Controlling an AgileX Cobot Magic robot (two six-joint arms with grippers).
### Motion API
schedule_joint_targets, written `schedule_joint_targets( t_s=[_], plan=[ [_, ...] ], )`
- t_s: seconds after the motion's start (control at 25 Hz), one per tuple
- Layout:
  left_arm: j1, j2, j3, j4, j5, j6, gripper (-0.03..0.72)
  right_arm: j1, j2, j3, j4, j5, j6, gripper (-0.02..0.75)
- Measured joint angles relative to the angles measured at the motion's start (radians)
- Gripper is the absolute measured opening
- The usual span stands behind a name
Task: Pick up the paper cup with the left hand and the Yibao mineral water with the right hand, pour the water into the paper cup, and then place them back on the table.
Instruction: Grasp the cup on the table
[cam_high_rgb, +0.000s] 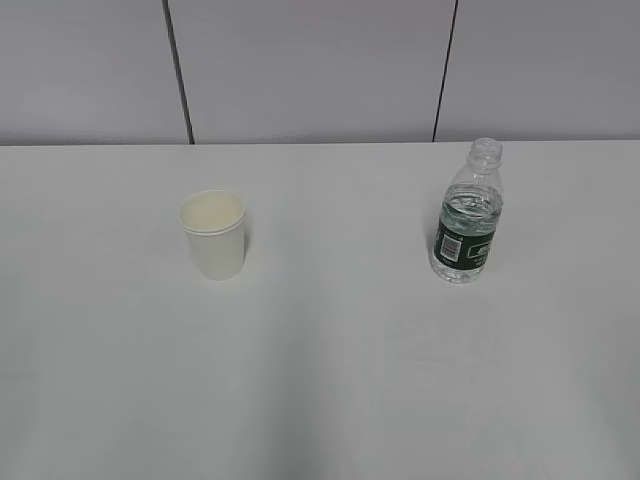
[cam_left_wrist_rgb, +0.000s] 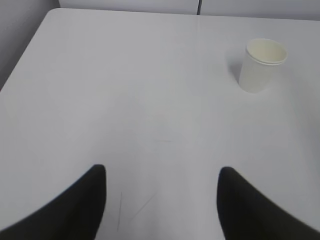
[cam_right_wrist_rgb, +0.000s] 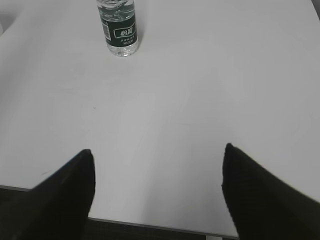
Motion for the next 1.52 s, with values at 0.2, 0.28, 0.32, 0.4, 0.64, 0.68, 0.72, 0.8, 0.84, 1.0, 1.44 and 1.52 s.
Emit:
schedule_joint_targets(
  t_s=[0.2, 0.28, 0.32, 0.4, 0.64, 0.68, 0.72, 0.8, 0.84, 1.0, 1.44, 1.52],
  plan=[
    [0.0, 0.0, 0.0, -0.003, 0.0, 0.0, 0.433, 0.0, 0.0, 0.0, 0.0, 0.0, 0.0, 0.585],
    [0.0, 0.0, 0.0, -0.004, 0.0, 0.0, 0.433, 0.0, 0.0, 0.0, 0.0, 0.0, 0.0, 0.585],
    [0.0, 0.0, 0.0, -0.004, 0.0, 0.0, 0.433, 0.0, 0.0, 0.0, 0.0, 0.0, 0.0, 0.585],
    [0.0, 0.0, 0.0, -0.004, -0.001, 0.0, 0.433, 0.0, 0.0, 0.0, 0.0, 0.0, 0.0, 0.585],
    [0.0, 0.001, -0.038, -0.023, -0.105, 0.0, 0.433, 0.0, 0.0, -0.006, 0.0, -0.004, 0.0, 0.585],
    [0.0, 0.009, -0.046, -0.028, -0.146, 0.0, 0.433, 0.0, 0.0, -0.006, 0.0, -0.004, 0.0, 0.585],
    [0.0, 0.021, -0.049, -0.03, -0.186, 0.0, 0.433, 0.0, 0.0, -0.006, 0.0, -0.004, 0.0, 0.585],
    [0.0, 0.068, -0.05, -0.037, -0.246, 0.0, 0.433, 0.0, 0.0, -0.006, 0.0, -0.004, 0.0, 0.585],
    [0.0, 0.092, -0.05, -0.037, -0.277, 0.0, 0.433, 0.0, 0.0, -0.006, 0.0, -0.004, 0.0, 0.585],
    [0.0, 0.214, -0.05, -0.047, -0.407, 0.0, 0.433, 0.0, 0.0, -0.006, 0.0, -0.004, 0.0, 0.585],
    [0.0, 0.578, -0.082, -0.061, -0.606, 0.03, 0.433, 0.0, 0.0, -0.006, 0.0, -0.004, 0.0, 0.585],
    [0.0, 0.642, -0.114, -0.062, -0.609, 0.043, 0.433, 0.0, 0.0, -0.006, 0.0, -0.004, 0.0, 0.585]
  ],
)
